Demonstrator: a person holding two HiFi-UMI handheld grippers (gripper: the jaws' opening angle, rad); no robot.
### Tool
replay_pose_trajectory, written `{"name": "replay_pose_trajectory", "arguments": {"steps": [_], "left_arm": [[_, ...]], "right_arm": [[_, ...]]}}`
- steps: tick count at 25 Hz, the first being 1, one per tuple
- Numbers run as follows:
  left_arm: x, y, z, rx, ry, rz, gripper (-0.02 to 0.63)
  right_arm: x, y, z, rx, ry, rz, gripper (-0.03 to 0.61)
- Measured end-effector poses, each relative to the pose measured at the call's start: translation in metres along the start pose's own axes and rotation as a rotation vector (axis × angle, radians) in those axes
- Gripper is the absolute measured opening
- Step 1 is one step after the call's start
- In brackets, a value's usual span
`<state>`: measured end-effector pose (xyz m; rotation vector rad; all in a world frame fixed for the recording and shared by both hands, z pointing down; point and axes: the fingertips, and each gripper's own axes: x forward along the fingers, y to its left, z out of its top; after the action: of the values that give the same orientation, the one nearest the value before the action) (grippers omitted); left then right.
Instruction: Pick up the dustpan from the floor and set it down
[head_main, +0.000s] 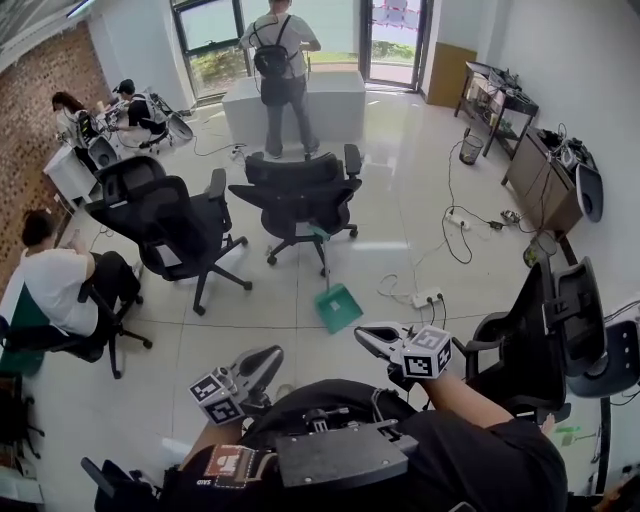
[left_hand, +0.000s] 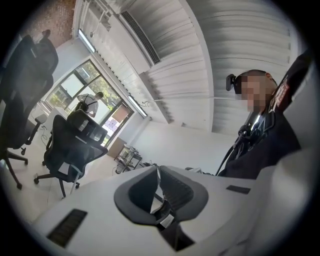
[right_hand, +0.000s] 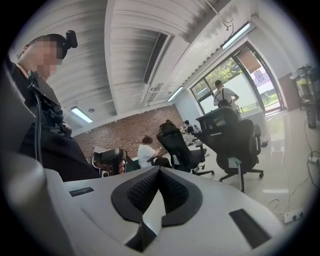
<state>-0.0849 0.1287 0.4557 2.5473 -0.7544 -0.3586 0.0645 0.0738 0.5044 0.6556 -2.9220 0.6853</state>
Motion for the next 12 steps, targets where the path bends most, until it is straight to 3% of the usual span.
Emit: {"name": "replay_pose_trajectory", "arguments": {"steps": [3, 9, 12], "left_arm": [[-0.008, 0.058, 0.038, 0.015, 0.015, -0.056, 0.023], [-0.042, 0.185, 0.147, 0.037, 0.039, -0.152, 0.023], [-0.051, 0.236, 0.174, 0.039, 0.056, -0.186, 0.023]], "right_arm": [[0.052, -0.018, 0.024, -0.005, -0.023, -0.065, 0.02], [0.187, -0.031, 0.085, -0.015, -0.055, -0.147, 0.02], [0.234, -0.04, 0.107, -0.019, -0.067, -0.178, 0.02]]}}
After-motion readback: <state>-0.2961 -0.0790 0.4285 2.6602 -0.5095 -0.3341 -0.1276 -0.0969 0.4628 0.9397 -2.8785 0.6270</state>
